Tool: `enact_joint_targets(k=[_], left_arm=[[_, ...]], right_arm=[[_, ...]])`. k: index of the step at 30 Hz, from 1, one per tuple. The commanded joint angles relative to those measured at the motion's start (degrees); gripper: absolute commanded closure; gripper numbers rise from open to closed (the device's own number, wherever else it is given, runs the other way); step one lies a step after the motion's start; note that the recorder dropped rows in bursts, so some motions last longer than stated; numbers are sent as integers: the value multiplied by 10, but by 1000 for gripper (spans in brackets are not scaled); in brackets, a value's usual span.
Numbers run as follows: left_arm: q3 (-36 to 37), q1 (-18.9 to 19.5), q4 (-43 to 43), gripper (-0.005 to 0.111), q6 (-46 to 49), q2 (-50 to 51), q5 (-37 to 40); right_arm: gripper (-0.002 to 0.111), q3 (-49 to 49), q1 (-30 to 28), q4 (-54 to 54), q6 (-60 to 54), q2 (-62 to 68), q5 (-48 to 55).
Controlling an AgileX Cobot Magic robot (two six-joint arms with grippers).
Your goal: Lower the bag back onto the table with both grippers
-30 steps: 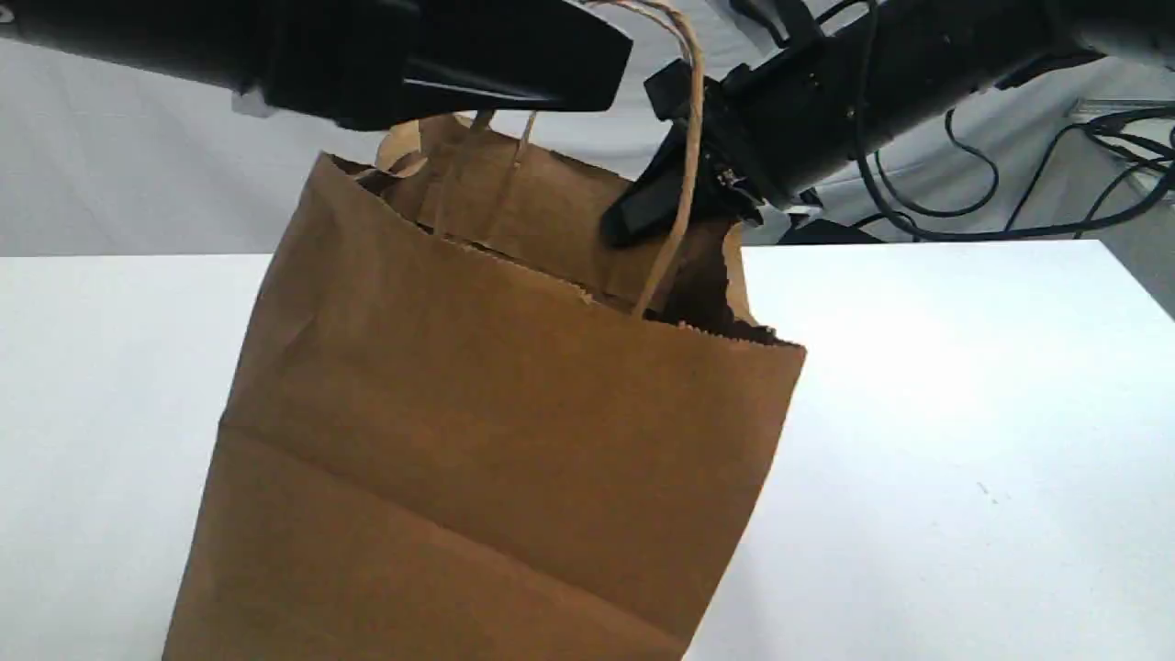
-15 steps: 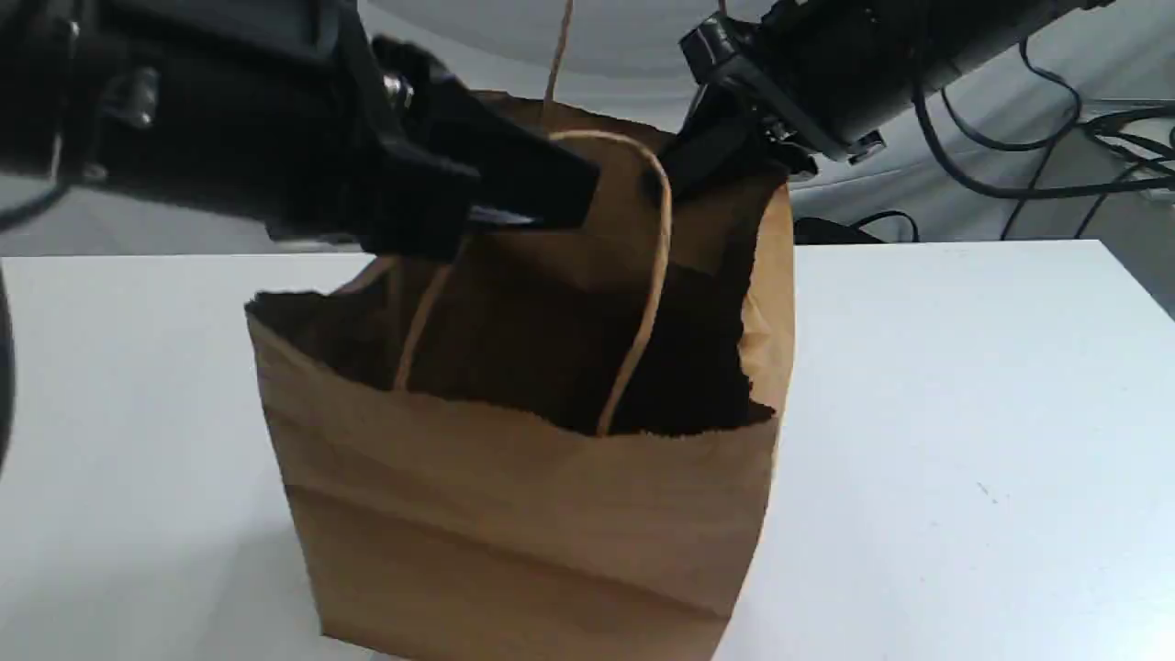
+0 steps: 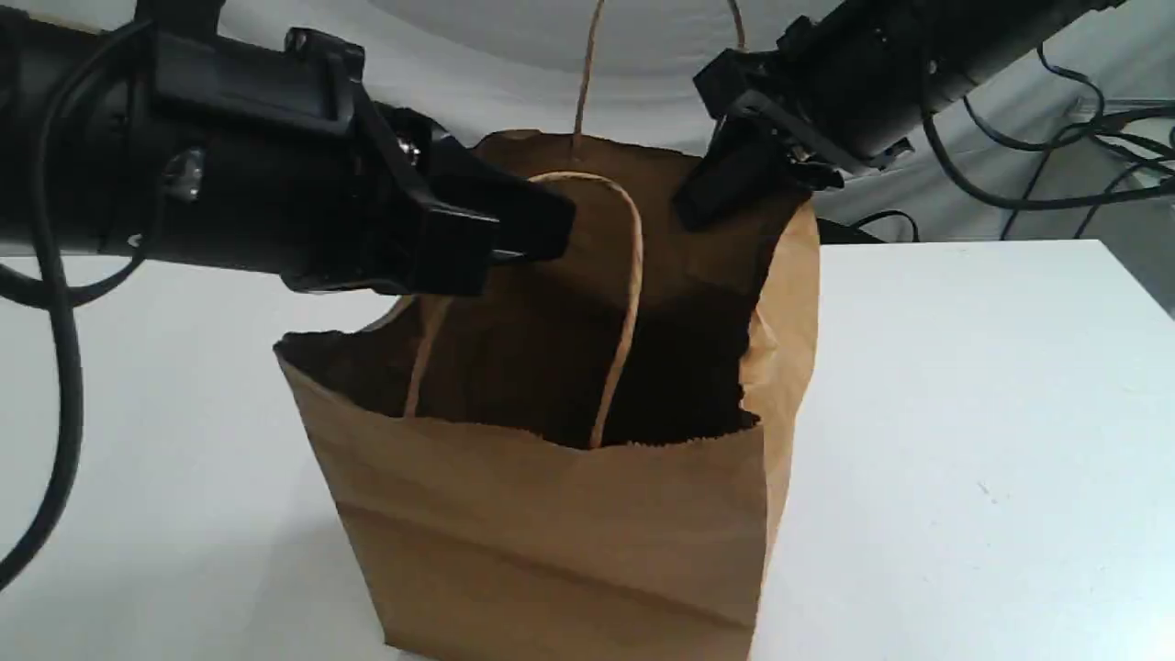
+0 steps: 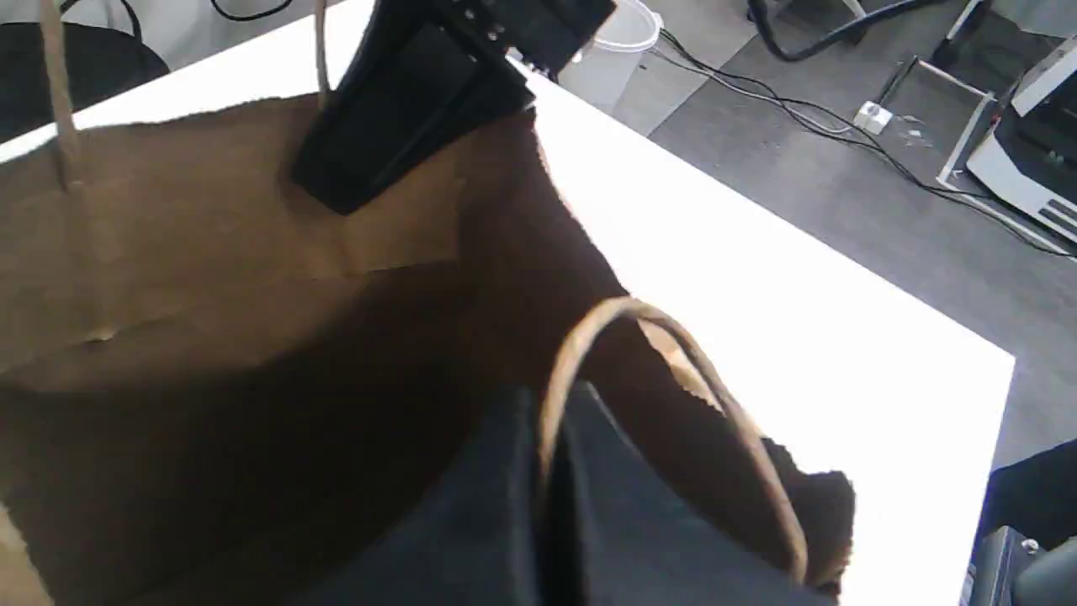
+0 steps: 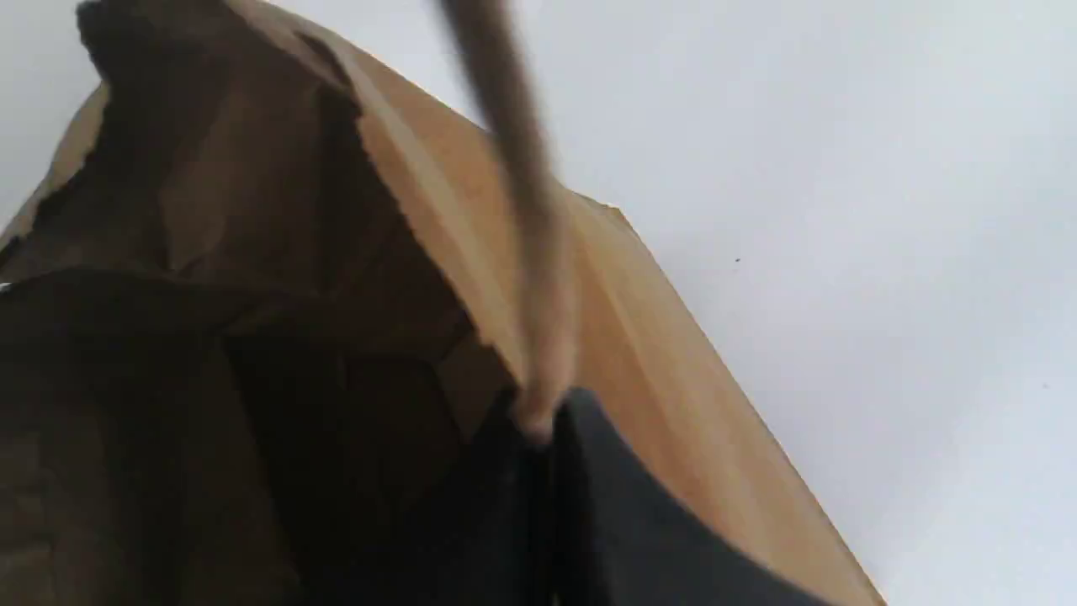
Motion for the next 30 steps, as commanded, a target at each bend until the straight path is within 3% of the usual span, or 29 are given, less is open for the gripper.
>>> enact_joint_targets(k=[1, 4, 11, 14, 30], left_arm=[[4, -3, -6, 105, -2, -2, -8], [4, -3, -6, 98, -2, -2, -8], [4, -3, -6, 65, -6, -2, -16], [4, -3, -6, 56, -25, -2, -30], [4, -2, 6, 54, -36, -16, -26]], right_arm=[[108, -3, -3, 2, 5, -6, -1], [102, -3, -3, 0, 5, -6, -1], [66, -3, -3, -19, 5, -6, -1], [57, -3, -3, -19, 5, -6, -1], [50, -3, -5, -94, 18, -23, -1]])
